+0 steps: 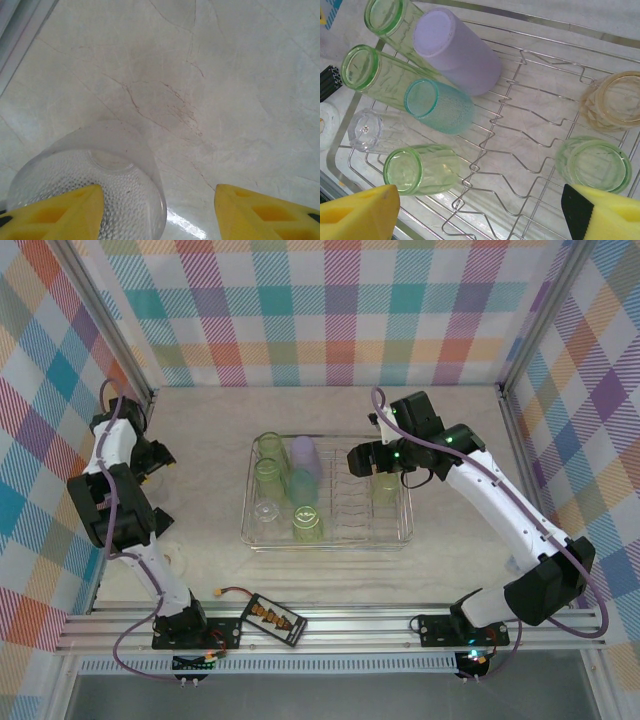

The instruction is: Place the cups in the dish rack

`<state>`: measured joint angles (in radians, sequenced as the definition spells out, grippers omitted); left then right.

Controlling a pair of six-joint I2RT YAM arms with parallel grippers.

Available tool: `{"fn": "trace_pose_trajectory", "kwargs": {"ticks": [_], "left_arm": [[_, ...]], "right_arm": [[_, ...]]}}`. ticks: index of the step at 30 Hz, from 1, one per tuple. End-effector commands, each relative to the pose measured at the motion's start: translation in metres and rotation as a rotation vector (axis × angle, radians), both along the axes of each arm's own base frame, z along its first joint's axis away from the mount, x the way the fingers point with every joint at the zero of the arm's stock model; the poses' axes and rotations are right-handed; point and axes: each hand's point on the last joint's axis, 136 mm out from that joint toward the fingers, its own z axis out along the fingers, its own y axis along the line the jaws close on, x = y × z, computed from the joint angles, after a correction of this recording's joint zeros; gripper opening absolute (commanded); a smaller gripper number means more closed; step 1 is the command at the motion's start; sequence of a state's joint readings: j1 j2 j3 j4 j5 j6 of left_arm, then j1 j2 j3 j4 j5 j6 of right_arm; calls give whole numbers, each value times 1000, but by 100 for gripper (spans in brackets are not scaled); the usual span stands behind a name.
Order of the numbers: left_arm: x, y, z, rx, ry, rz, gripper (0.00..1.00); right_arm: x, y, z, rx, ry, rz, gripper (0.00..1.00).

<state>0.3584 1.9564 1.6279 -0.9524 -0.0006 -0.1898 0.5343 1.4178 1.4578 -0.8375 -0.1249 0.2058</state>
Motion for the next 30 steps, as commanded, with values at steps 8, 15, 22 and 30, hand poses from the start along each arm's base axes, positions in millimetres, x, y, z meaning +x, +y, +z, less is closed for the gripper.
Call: {"fn": "trace_pose_trajectory", "kwargs": {"ticks": [8, 15, 22, 30], "left_arm": [[17, -4, -13, 7, -8, -4, 49], [15, -6, -20, 10, -9, 8, 37], [13, -11, -23, 6, -2, -5, 18], [6, -24, 9, -24, -53, -20, 0]], "right_arm": [[0, 4, 7, 26, -6, -3, 85], [-1, 3, 8, 31, -2, -14, 84], [-4, 1, 15, 46, -5, -26, 84], [-14, -10, 33, 66, -40, -63, 83]]}}
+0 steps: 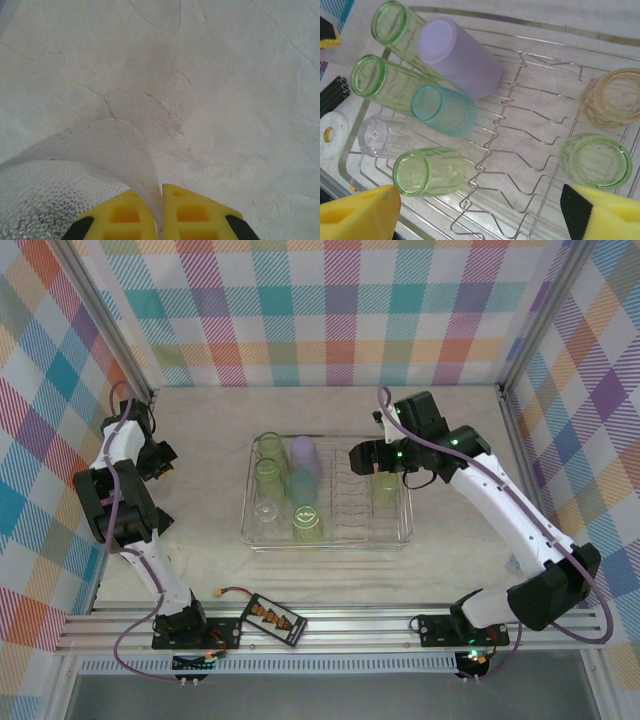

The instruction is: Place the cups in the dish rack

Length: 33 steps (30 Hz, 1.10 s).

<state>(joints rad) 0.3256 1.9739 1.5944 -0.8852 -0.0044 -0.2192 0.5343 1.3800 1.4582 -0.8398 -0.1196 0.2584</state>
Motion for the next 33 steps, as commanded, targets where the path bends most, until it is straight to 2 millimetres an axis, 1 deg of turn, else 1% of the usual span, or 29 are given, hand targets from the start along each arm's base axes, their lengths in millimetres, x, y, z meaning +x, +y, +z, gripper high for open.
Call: {"fn": "trace_pose_trajectory", "kwargs": {"ticks": [1, 3, 5, 8, 11, 14, 16, 18, 21, 22, 23, 25, 26, 28, 29, 31, 33], "left_arm": [[-7, -16, 33, -31, -50, -19, 0], [-13, -21, 59, -32, -102, -24, 0], [-18, -32, 86, -62, -176, -40, 0], [-26, -61, 129, -168, -306, -81, 0], [-31, -98, 164, -358, -416, -104, 0], [-23, -139, 201, -599, -554, -139, 0], [-17, -175, 229, -735, -634, -209, 0], [-13, -209, 250, -816, -669, -293, 0], [-12, -269, 274, -928, -679, -463, 0], [-14, -289, 282, -962, -683, -518, 0], [-16, -307, 290, -995, -693, -569, 0], [-21, -337, 307, -1056, -723, -656, 0], [-23, -349, 318, -1074, -759, -701, 0], [-30, -371, 332, -1119, -789, -764, 0], [-33, -378, 337, -1139, -796, -784, 0], [-40, -393, 347, -1178, -814, -827, 0], [-46, -405, 352, -1204, -816, -856, 0]], "right_arm": [[-11, -10, 22, 19, -45, -27, 83], [-15, -20, 25, -11, -75, -36, 83], [-18, -33, 28, -53, -126, -53, 83], [-21, -56, 33, -111, -222, -103, 85], [-23, -80, 41, -141, -265, -183, 86], [-24, -101, 42, -112, -195, -274, 86], [-24, -104, 45, -45, -145, -284, 86], [-24, -92, 54, 84, -108, -222, 88], [-21, -66, 76, 321, -28, -97, 93], [-20, -56, 87, 423, 9, -44, 93], [-17, -47, 96, 510, 44, -12, 93], [-8, -33, 108, 641, 99, 36, 90], [-4, -27, 112, 684, 123, 59, 89], [3, -16, 118, 736, 143, 101, 88], [5, -12, 120, 738, 137, 114, 88], [4, 4, 124, 752, 140, 174, 90], [5, 18, 122, 743, 153, 205, 91]]}}
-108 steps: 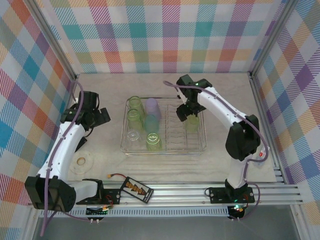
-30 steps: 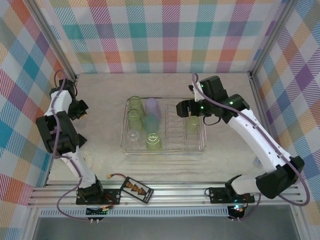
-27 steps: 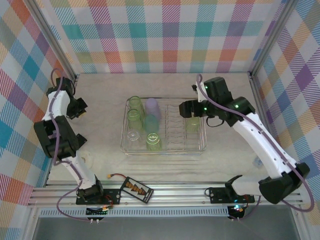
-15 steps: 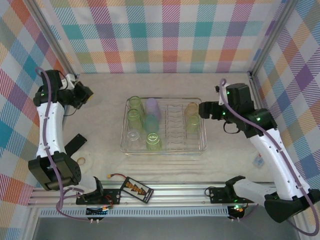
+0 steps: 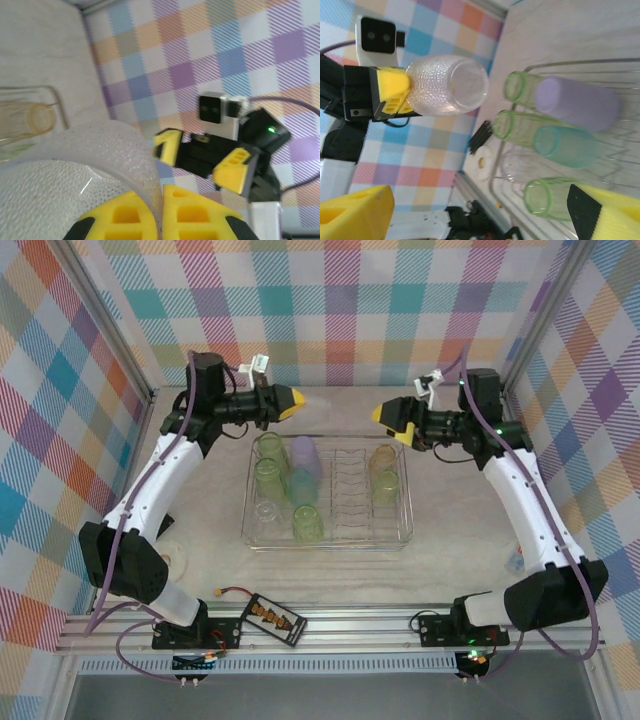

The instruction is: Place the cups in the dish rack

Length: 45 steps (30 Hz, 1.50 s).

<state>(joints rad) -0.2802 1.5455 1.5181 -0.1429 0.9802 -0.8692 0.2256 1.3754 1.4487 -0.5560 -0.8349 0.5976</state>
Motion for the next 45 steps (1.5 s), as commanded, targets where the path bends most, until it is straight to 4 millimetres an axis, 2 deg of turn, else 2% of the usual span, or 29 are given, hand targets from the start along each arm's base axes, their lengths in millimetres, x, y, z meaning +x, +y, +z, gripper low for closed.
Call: {"fn": "trace_pose_trajectory", "kwargs": {"ticks": [1, 4, 7, 11, 15, 20, 26, 39, 45], "left_arm": [[-13, -19, 47, -99, -129, -82, 0], [-17, -27, 49, -108, -139, -97, 0], [-19, -31, 55, -130, -148, -107, 0], [-27, -38, 62, -143, -168, -133, 0], [-33, -43, 64, -155, -163, -151, 0], [-41, -50, 59, -170, -135, -181, 0], [-50, -50, 64, -169, -155, -191, 0], [-52, -58, 51, -160, -101, -213, 0], [-52, -57, 48, -128, -113, -200, 0]], "right_arm": [[-13, 30, 35, 100, -67, 143, 92], [-11, 44, 29, 100, -65, 166, 94], [-9, 52, 32, 127, -86, 190, 95], [-3, 57, 45, 186, -127, 203, 94], [2, 60, 50, 190, -151, 204, 93], [4, 66, 48, 179, -156, 229, 93], [11, 69, 39, 174, -150, 227, 94], [5, 71, 62, 184, -236, 275, 92], [1, 70, 56, 179, -218, 276, 86]]}}
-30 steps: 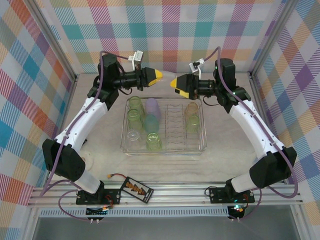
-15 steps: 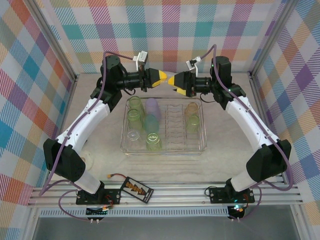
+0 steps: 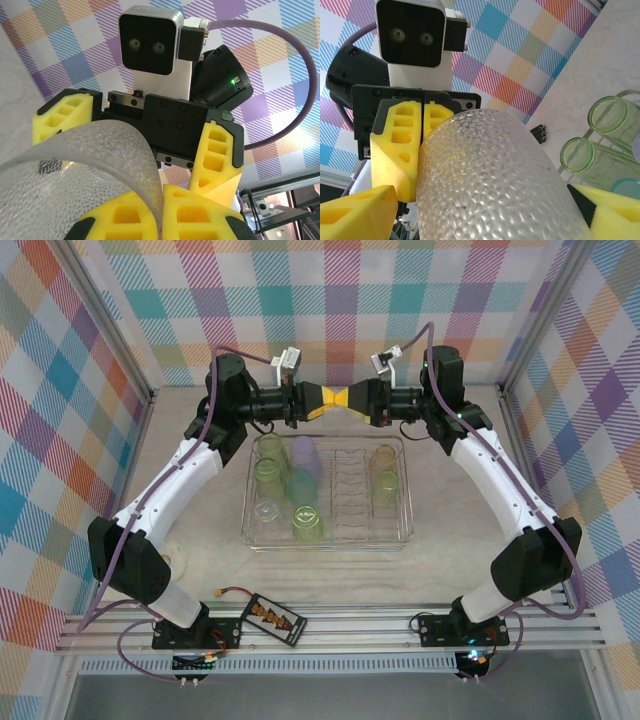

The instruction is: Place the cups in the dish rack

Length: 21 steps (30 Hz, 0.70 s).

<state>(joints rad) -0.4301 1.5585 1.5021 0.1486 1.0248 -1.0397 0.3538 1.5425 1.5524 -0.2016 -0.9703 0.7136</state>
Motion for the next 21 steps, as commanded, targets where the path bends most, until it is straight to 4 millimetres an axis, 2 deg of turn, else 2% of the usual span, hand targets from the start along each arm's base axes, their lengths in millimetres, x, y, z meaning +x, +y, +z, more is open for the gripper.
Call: {"fn": "trace_pose_trajectory", "kwargs": {"ticks": [1, 8, 13, 21], "left_arm": [[-11, 0, 12, 2, -40, -12, 0], [-5, 3, 13, 7, -44, 18, 0], [-1, 3, 13, -1, -32, 20, 0], [-1, 5, 14, 0, -29, 30, 0]], "right_arm": [[-14, 2, 12, 19, -63, 52, 86], [-24, 1, 6, 8, -48, 75, 88], [-31, 0, 10, 9, -60, 89, 89], [-36, -2, 1, 1, -60, 103, 89]]}}
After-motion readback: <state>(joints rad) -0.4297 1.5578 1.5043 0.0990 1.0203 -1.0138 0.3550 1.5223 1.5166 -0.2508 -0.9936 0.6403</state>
